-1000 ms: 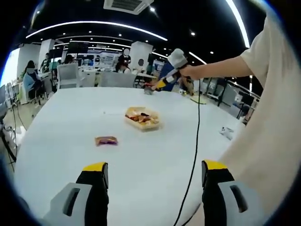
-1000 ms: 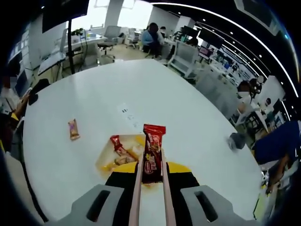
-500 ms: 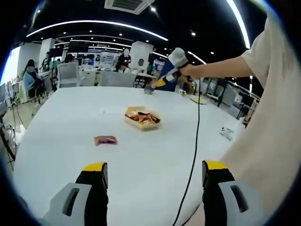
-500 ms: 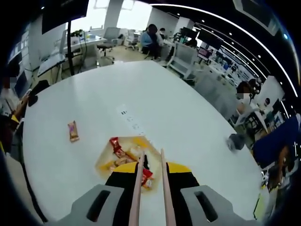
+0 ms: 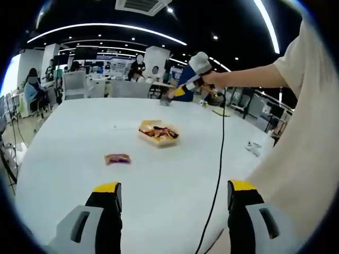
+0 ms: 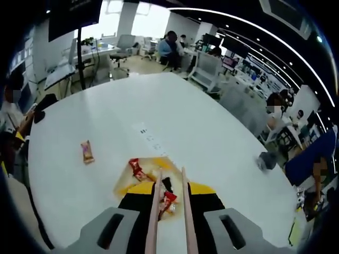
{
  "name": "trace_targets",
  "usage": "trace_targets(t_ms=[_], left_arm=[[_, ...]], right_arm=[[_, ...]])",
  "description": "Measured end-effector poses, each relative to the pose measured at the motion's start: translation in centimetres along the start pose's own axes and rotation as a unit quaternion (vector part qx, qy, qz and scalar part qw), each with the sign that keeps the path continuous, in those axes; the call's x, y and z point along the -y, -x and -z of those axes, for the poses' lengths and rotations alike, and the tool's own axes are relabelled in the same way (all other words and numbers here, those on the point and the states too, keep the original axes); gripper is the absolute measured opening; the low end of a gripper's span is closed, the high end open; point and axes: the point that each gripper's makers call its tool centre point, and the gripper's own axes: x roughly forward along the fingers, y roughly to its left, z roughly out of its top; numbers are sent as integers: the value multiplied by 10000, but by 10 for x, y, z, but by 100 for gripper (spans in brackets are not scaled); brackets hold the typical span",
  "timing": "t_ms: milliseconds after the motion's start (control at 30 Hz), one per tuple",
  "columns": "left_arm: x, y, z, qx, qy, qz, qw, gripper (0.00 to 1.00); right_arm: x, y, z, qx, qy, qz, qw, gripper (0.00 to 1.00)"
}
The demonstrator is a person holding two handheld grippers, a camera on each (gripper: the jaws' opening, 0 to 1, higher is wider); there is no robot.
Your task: Place the target food into the container with the food tongs after gripping and lifting it, then release it inside without dropping or visibly crushing the food.
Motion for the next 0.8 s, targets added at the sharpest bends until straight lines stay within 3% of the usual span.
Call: trace_targets(t_ms=[467,800], left_arm=[[4,0,-5,-119,-96,47,9999,81],[-2,8,-8,-127,-63,-279,9995,82]], right_arm=[[-56,12,2,316,-69,-384,9987,22],[-110,-4,3,384,-44,-934,9949,23]])
